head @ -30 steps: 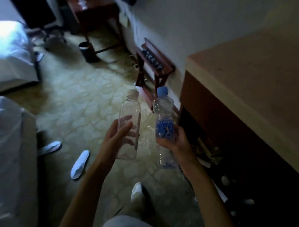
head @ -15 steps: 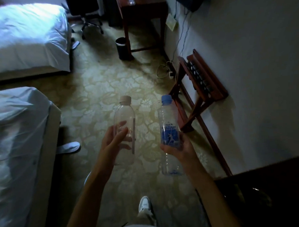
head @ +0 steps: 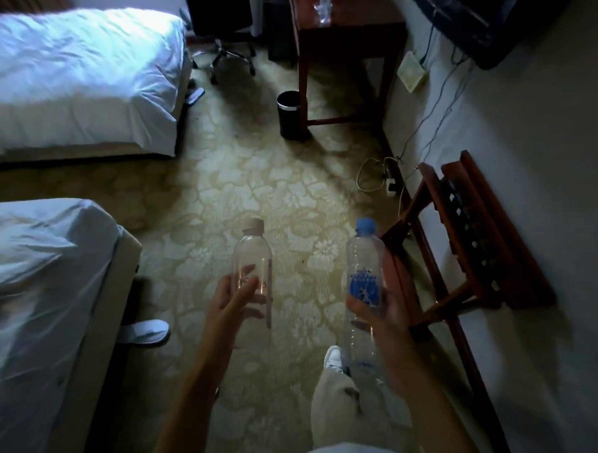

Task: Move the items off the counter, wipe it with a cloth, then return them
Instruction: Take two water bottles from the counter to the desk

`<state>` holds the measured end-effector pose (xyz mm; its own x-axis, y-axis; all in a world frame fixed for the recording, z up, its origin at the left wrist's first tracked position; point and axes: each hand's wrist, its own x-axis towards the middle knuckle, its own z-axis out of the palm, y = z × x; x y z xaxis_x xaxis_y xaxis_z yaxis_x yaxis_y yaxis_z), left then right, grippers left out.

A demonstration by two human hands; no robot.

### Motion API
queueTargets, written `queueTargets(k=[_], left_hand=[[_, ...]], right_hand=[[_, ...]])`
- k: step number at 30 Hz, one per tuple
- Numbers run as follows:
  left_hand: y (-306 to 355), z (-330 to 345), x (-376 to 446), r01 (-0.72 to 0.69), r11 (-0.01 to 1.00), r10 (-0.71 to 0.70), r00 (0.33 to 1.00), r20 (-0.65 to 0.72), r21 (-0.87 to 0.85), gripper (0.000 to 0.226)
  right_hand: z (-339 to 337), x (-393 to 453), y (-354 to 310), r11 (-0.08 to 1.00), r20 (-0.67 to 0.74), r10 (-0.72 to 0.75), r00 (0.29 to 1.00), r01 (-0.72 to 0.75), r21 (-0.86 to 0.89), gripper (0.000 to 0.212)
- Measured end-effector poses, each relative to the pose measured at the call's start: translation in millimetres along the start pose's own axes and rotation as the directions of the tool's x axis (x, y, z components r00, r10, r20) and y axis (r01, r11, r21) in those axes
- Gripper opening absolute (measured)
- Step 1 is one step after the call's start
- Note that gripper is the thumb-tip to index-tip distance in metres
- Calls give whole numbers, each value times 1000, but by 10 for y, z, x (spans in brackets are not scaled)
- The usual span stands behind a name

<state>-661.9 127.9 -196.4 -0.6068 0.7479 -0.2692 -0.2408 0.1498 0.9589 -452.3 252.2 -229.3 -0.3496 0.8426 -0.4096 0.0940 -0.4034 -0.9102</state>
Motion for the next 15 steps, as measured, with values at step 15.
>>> queueTargets(k=[15], left_hand=[[1095, 269, 3227, -61, 998, 61, 983, -174, 2, 60]], right_hand=[[1296, 3436, -1914, 997, 262, -30, 965, 49, -66, 53]])
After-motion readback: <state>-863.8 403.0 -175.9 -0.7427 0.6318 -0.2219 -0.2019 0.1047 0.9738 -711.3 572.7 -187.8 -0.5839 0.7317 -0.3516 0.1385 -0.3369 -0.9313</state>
